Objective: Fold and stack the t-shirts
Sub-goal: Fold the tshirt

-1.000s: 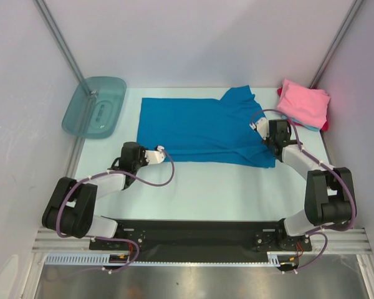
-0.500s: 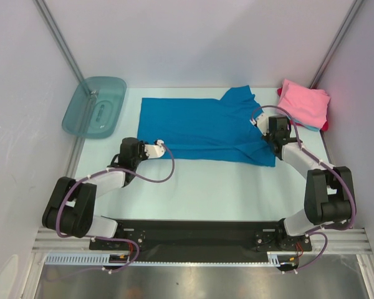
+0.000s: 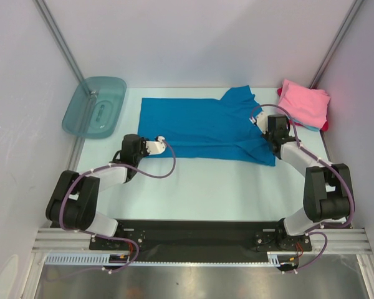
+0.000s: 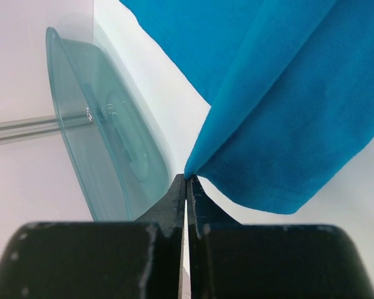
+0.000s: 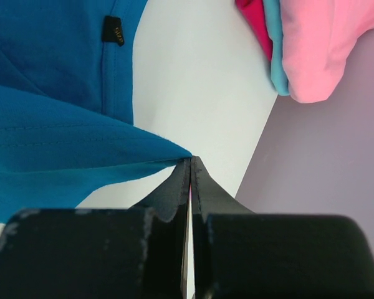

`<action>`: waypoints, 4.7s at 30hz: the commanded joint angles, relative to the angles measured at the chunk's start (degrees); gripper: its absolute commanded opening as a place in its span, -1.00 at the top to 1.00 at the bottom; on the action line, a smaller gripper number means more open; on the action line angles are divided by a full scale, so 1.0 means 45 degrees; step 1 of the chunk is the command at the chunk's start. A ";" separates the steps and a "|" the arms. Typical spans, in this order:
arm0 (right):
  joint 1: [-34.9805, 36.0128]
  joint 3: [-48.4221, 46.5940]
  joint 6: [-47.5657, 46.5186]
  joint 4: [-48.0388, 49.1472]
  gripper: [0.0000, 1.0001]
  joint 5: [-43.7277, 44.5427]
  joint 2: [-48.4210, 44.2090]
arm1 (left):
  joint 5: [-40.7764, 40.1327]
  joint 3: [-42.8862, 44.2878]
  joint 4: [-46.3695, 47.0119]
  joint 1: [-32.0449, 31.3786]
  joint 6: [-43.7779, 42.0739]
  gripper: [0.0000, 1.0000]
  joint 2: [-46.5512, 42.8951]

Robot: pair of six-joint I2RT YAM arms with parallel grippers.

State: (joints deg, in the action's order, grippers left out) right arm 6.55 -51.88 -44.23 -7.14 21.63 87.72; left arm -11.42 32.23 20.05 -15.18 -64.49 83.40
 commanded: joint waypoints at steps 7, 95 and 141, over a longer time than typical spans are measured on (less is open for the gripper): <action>-0.0009 -0.0640 -0.0250 0.1000 1.00 0.0624 0.0467 | -0.0333 0.0748 0.0739 0.0229 -0.0024 0.99 0.0705; 0.0635 -0.2066 -0.0836 0.2621 1.00 0.1717 0.3748 | -0.0353 0.2838 0.1051 0.0639 -0.0279 0.99 0.4358; 0.0791 -0.2437 -0.0972 0.2797 1.00 0.1952 0.4432 | -0.1172 0.3639 0.1401 0.0639 -0.0084 -0.99 0.5511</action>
State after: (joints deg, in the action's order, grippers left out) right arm 9.69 -60.84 -48.31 3.36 29.08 107.37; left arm -16.34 49.76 26.83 -12.43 -66.08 106.87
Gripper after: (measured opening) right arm 0.009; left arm 0.994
